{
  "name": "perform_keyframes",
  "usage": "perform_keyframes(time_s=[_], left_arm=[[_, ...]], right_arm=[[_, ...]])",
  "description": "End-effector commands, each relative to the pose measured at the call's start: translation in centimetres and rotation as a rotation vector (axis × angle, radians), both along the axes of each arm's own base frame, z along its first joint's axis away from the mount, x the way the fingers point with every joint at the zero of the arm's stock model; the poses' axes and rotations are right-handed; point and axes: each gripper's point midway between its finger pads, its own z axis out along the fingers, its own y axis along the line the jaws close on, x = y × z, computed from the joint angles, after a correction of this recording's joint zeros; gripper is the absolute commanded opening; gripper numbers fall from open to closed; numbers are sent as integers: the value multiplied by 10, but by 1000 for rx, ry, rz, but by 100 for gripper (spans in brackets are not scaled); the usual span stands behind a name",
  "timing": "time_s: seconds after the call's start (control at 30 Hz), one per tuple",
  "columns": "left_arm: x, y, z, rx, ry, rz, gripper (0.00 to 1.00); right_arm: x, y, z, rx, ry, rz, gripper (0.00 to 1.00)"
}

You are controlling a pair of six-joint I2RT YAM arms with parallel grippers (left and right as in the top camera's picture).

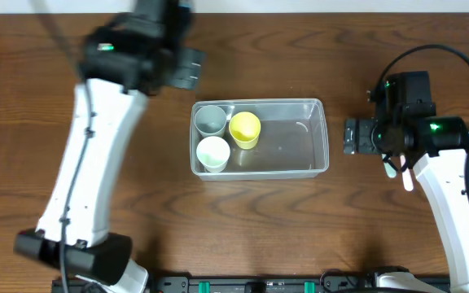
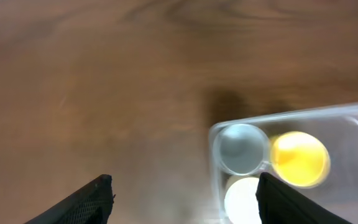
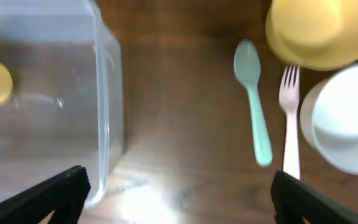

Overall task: Pack container
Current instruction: 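Grasp the yellow bowl rim with the right gripper and lift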

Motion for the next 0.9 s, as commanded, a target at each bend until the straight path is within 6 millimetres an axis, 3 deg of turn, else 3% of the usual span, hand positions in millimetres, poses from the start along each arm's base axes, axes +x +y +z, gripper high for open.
perform_keyframes(time_s=[0.0, 0.17, 0.33, 0.5, 0.67, 0.87], left_arm=[[-6, 50, 3, -105, 11, 305, 76], [-20, 88, -4, -147, 55, 408, 76], [-36, 88, -21, -97, 128, 343, 76], [-57, 73, -50, -95, 199, 265, 77], [-78, 54, -87, -172, 231, 181, 77], [-101, 52, -129, -170, 309, 176, 77]], right_arm=[[24, -23, 26, -21, -85, -49, 91], [64, -62, 51, -62, -102, -82, 91], [106, -89, 45, -84, -41, -86, 91], [128, -94, -7, -85, 86, -50, 93], [132, -98, -68, -87, 226, -48, 94], [133, -99, -126, -78, 332, -44, 88]])
